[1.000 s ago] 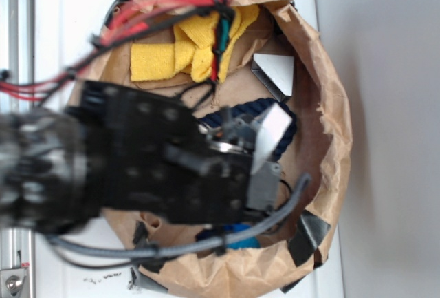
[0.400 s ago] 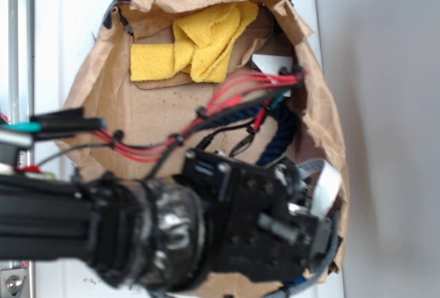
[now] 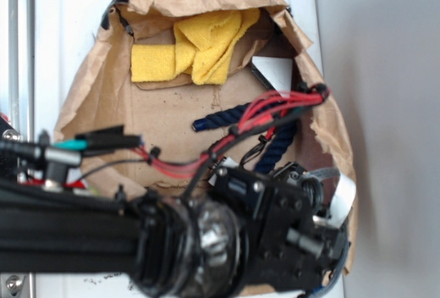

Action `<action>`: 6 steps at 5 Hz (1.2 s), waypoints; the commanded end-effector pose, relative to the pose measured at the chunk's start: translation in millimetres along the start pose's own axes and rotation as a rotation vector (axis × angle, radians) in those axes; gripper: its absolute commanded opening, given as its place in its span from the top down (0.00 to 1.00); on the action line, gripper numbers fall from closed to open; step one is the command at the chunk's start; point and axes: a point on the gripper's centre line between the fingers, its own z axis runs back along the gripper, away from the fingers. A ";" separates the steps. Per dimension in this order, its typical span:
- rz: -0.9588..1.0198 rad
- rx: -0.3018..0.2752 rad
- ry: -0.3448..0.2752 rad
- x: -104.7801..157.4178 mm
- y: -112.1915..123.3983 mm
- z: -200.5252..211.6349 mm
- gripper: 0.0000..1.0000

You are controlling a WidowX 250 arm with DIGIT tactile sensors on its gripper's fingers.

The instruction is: Grab the blue rope.

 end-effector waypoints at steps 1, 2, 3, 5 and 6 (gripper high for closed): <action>-0.052 0.013 -0.028 -7.2 2.3 -16.8 0.00; -0.045 0.016 -0.058 -3.9 12.4 -18.3 1.00; -0.037 -0.009 -0.041 5.8 22.8 -11.8 1.00; 0.008 -0.072 0.010 28.0 37.5 17.5 1.00; 0.038 -0.075 0.076 37.7 48.2 44.0 1.00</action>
